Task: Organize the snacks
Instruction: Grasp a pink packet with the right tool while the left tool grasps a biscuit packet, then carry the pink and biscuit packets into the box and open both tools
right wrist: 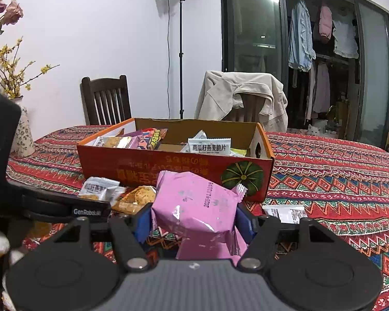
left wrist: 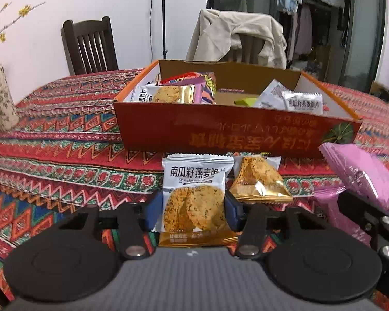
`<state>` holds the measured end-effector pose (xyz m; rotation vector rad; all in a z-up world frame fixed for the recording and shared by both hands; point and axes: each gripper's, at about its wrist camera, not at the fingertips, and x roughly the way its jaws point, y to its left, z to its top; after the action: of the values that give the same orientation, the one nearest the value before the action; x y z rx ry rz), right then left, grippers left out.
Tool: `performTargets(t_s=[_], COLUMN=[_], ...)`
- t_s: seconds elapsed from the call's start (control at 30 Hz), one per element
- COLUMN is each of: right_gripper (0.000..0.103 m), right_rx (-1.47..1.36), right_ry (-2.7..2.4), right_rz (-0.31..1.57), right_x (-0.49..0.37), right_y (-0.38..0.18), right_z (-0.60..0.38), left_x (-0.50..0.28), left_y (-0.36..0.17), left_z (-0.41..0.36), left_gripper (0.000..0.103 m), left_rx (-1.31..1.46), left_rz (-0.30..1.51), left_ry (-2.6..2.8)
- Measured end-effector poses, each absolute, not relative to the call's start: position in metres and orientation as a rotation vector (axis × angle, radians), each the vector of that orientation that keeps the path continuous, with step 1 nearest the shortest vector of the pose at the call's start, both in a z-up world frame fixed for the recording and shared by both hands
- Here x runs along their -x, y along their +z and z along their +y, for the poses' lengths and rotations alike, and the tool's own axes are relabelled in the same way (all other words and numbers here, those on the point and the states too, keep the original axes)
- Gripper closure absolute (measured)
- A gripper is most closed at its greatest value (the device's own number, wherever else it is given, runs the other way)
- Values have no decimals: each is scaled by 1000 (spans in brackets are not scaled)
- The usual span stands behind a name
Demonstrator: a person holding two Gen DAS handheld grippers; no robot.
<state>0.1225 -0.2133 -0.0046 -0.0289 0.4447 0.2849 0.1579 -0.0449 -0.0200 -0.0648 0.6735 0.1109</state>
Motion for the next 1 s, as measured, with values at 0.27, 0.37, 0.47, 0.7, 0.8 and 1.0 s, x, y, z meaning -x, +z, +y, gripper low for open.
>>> performTargets(t_s=[0.27, 0.37, 0.47, 0.7, 0.8, 1.0], right_gripper=[38, 38, 38, 38, 38, 38], right_rx=[29, 28, 24, 42, 43, 46], right_ry=[282, 283, 284, 290, 286, 272], right_rz=[435, 426, 423, 438, 436, 404], right_x=[-121, -120, -120, -124, -125, -129], right_y=[-6, -6, -5, 0, 7, 34], right_z=[-214, -214, -215, -207, -205, -200], left_x=[-151, -146, -140, -131, -131, -141], left_y=[-18, -12, -4, 26, 44, 72], left_z=[-41, -40, -42, -38, -33, -30], left_gripper=[57, 57, 57, 57, 57, 57], left_rx=[93, 99, 96, 102, 101, 93], left_rz=[635, 602, 569, 539, 513, 475], left_ry=[84, 82, 77, 36, 21, 5])
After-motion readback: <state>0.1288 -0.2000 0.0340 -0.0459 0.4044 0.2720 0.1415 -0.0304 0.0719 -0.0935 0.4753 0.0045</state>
